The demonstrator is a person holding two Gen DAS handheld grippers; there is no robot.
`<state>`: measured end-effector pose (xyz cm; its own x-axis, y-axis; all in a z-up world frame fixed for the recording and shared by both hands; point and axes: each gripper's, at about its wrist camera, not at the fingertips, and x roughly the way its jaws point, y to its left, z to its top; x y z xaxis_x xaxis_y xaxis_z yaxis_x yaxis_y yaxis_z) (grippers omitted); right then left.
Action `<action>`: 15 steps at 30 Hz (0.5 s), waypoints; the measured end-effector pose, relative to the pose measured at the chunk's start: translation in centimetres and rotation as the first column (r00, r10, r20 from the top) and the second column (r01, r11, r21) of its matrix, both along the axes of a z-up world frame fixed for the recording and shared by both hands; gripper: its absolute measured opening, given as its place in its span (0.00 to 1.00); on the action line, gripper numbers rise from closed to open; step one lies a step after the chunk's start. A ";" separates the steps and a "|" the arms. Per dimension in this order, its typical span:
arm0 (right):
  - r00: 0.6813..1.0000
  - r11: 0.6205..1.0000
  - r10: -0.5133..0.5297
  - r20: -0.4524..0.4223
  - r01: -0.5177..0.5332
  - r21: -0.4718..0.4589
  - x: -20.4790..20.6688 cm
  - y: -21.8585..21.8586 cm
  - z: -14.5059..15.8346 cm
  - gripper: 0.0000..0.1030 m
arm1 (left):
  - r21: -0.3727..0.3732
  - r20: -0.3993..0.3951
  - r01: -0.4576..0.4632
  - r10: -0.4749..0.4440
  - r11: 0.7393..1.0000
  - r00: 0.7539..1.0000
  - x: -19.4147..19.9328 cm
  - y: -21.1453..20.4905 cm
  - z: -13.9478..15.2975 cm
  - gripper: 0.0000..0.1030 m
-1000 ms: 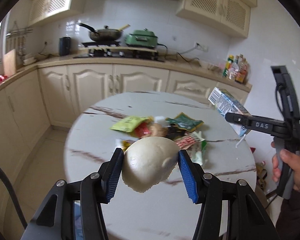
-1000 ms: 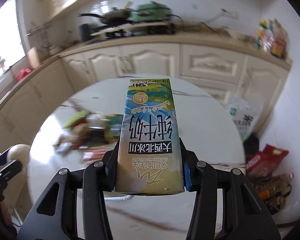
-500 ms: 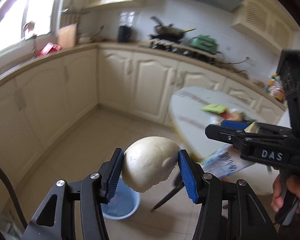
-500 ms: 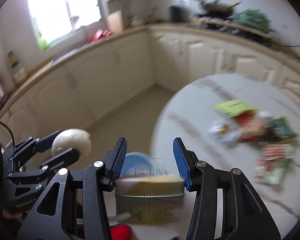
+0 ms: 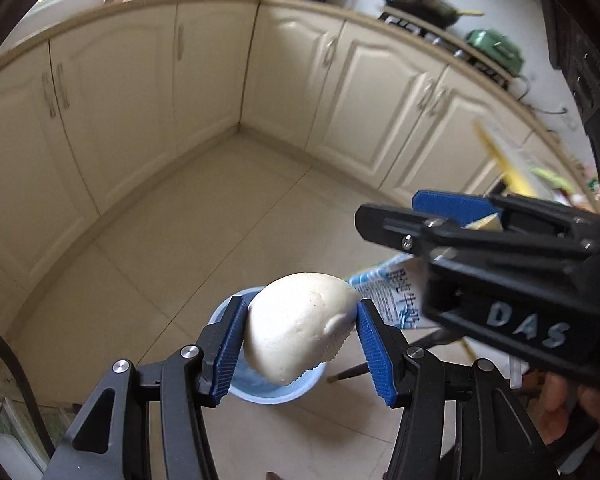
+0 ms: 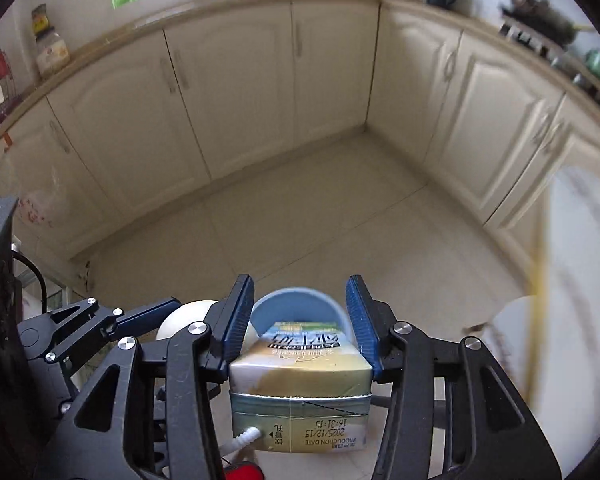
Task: Collect trash
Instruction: 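Carry carton and bun over the blue bin and open both grippers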
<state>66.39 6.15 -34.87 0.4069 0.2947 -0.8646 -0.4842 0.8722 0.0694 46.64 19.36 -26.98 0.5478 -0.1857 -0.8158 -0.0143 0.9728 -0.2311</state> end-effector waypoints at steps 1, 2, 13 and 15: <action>1.000 1.000 -0.002 -0.010 0.002 0.001 0.5 0.1 -1.0 0.45 | 0.000 -0.018 0.000 0.000 1.000 1.000 0.6 0.4 -0.9 0.50; 0.999 1.000 0.001 -0.035 0.000 0.015 1.4 0.4 -2.9 0.45 | 0.002 -0.045 -0.002 0.002 1.000 0.999 1.2 0.8 -1.9 0.50; 0.979 0.999 -0.026 -0.203 0.032 0.025 5.2 1.0 -13.9 0.75 | -0.040 -0.182 -0.004 -0.004 0.999 0.983 7.5 2.8 -8.2 0.51; 0.978 0.998 -0.043 -0.204 0.050 0.029 5.4 0.5 -14.1 0.77 | -0.032 -0.210 -0.007 0.000 0.999 0.978 8.1 3.1 -9.2 0.52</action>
<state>71.76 6.61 -49.01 0.2383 0.3103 -0.9203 -0.4155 0.8891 0.1921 54.76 22.50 -36.15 0.3656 -0.2119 -0.9063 -0.0693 0.9648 -0.2535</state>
